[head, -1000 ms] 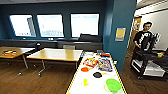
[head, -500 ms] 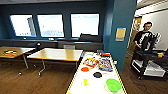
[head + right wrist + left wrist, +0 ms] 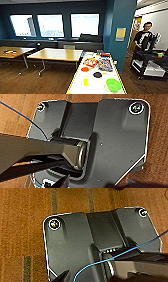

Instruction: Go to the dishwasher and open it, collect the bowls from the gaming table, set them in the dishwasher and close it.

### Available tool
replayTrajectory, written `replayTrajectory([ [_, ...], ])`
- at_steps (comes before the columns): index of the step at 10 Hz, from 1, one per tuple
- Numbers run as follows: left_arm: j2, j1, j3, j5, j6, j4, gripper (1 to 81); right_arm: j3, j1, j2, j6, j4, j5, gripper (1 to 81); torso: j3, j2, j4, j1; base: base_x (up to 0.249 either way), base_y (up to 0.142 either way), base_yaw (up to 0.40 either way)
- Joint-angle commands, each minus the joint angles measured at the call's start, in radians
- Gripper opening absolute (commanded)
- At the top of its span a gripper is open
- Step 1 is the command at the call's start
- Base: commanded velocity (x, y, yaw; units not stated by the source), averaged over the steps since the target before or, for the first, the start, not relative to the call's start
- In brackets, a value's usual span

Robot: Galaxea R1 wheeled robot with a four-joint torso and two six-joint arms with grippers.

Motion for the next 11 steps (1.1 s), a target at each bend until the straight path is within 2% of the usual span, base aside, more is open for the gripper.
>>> replayTrajectory([
  [1, 0.0, -0.053, 0.0, 0.047, 0.0, -0.006, 81.1, 0.002, 0.047, -0.002, -0.003, -0.011, -0.056, 81.1, 0.0, 0.0, 0.0, 0.0, 0.0, 0.0, 0.0],
  [5, 0.0, -0.053, 0.0, 0.047, 0.0, -0.006, 81.1, 0.002, 0.049, -0.001, -0.003, -0.014, -0.056, 81.1, 0.0, 0.0, 0.0, 0.0, 0.0, 0.0, 0.0],
  [11, 0.0, -0.053, 0.0, 0.047, 0.0, -0.006, 81.1, -0.001, 0.048, -0.001, -0.003, -0.014, -0.056, 81.1, 0.0, 0.0, 0.0, 0.0, 0.0, 0.075, 0.0],
])
